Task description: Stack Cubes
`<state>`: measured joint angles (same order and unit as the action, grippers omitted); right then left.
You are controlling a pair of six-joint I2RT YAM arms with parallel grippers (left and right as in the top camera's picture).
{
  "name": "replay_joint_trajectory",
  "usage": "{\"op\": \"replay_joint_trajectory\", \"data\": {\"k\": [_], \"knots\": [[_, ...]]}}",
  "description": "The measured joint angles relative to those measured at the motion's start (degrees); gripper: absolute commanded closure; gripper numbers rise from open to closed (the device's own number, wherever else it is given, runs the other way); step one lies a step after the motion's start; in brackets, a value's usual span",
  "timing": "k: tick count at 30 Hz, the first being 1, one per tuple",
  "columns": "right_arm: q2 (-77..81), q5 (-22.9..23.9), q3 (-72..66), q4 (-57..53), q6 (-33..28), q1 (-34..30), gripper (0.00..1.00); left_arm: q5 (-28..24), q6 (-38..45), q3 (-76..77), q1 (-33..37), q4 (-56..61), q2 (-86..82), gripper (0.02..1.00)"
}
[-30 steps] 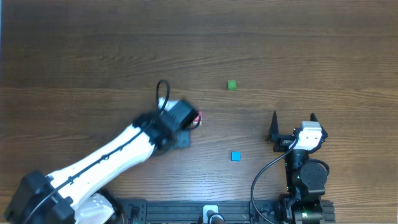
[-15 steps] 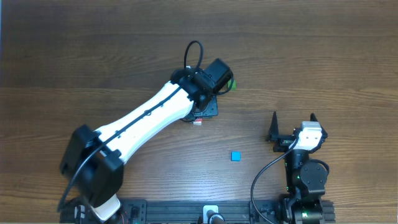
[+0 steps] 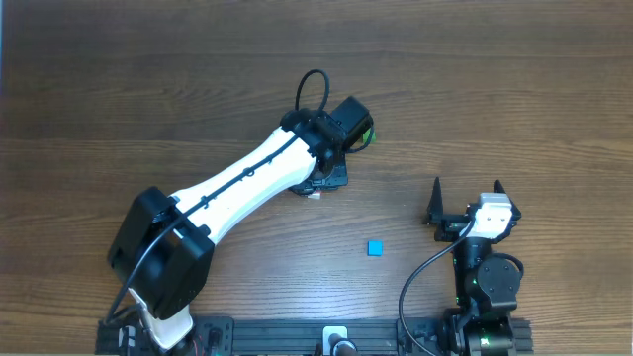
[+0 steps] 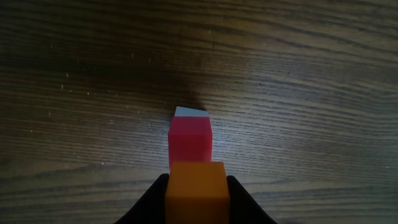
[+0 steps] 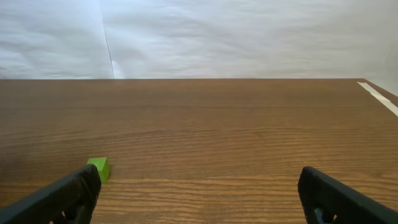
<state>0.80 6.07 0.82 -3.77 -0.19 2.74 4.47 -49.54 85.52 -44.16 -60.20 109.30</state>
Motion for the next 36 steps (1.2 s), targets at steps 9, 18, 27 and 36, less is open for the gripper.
{"op": "replay_joint_trajectory", "data": {"k": [9, 18, 27, 36], "knots": [[0.0, 0.0, 0.0, 0.0, 0.0, 0.0, 0.009, 0.04, -0.02, 0.0, 0.0, 0.39, 2.05, 0.961], [0.0, 0.0, 0.0, 0.0, -0.04, 0.0, 0.009, 0.48, -0.22, 0.0, 0.0, 1.31, 2.38, 0.952], [0.0, 0.0, 0.0, 0.0, -0.04, 0.0, 0.007, 2.05, -0.9, 0.0, 0.0, 0.81, 2.69, 0.941], [0.0, 0.0, 0.0, 0.0, -0.04, 0.0, 0.009, 3.08, -1.09, 0.0, 0.0, 0.72, 2.69, 0.932]]}}
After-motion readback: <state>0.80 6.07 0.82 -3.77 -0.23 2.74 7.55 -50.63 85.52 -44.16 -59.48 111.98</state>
